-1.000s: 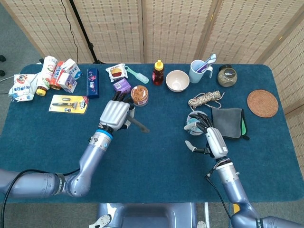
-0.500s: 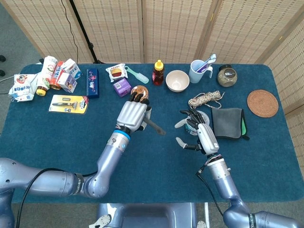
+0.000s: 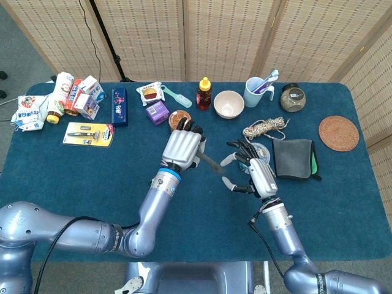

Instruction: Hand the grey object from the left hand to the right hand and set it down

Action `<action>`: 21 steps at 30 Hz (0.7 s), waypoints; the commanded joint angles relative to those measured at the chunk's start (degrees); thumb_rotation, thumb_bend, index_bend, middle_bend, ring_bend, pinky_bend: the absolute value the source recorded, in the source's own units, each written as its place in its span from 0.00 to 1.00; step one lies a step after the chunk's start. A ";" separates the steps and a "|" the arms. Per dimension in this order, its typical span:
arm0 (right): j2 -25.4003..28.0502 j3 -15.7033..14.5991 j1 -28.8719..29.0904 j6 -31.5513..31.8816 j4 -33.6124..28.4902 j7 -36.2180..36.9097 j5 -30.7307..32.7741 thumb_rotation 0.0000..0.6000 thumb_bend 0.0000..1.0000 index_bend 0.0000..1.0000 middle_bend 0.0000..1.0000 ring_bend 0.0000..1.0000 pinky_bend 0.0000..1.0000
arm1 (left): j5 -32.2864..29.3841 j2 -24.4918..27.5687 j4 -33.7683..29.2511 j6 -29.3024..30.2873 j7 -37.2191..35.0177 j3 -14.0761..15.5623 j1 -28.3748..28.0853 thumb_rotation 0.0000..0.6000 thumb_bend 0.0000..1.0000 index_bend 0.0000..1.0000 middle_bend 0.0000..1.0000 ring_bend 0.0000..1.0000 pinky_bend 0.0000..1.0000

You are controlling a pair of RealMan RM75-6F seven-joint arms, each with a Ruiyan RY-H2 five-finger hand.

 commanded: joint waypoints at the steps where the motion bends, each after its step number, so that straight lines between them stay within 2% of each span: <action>1: -0.47 0.15 0.19 0.18 0.08 -0.53 0.29 1.00 0.32 0.46 0.17 0.05 0.00 | -0.18 -0.37 -0.08 0.20 0.33 -0.04 -0.30 1.00 0.50 0.76 0.27 0.08 0.00; 12: -1.50 0.44 0.47 0.27 0.84 -1.14 1.46 1.00 0.32 0.51 0.19 0.06 0.00 | 0.18 -1.17 -0.60 1.14 1.16 -0.12 -0.87 1.00 0.50 0.76 0.27 0.08 0.00; 21: -1.50 0.13 0.57 -0.21 0.71 -0.99 1.53 1.00 0.32 0.46 0.19 0.07 0.00 | 1.01 -1.19 -0.78 1.40 1.10 0.20 -0.57 1.00 0.50 0.76 0.27 0.07 0.00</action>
